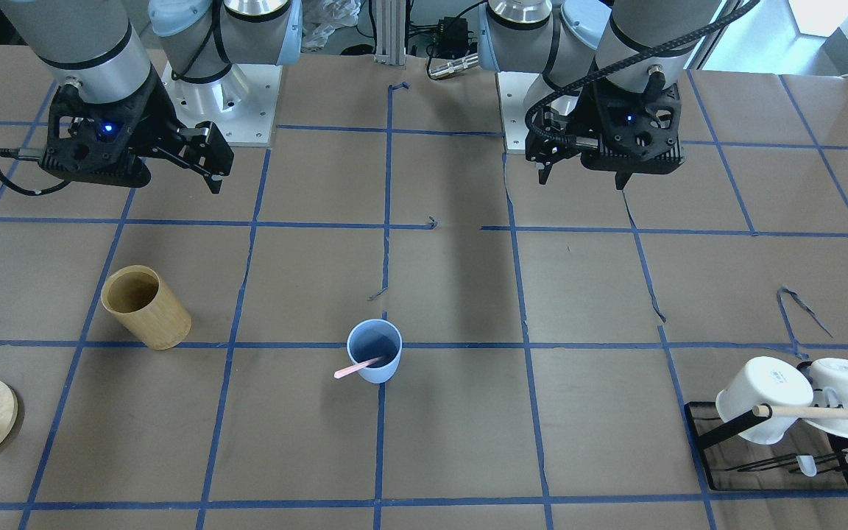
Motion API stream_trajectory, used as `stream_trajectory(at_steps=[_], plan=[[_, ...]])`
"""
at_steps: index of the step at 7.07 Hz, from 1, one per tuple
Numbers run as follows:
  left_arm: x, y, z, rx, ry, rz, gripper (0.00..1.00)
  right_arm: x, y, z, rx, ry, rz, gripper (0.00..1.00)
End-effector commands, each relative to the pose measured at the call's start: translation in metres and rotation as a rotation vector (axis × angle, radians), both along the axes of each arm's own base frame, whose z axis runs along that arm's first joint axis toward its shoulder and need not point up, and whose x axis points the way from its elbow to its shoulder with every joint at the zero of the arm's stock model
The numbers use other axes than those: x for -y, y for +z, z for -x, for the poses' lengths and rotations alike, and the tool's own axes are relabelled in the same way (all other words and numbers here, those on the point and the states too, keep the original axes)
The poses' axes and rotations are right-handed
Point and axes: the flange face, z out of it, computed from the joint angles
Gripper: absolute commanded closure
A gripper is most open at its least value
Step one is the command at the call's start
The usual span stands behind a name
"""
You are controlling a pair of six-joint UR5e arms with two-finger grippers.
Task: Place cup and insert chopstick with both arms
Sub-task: 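Release the chopstick and raise the right gripper away from the cup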
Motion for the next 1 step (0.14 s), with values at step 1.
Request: stream_trajectory(at_steps=[1], plan=[[-0.0041,-0.0036,0.0006,0.000,-0.002,-0.007,0.00,0.0004,0.0017,0.0001,0.002,-0.001,0.010,0.00]])
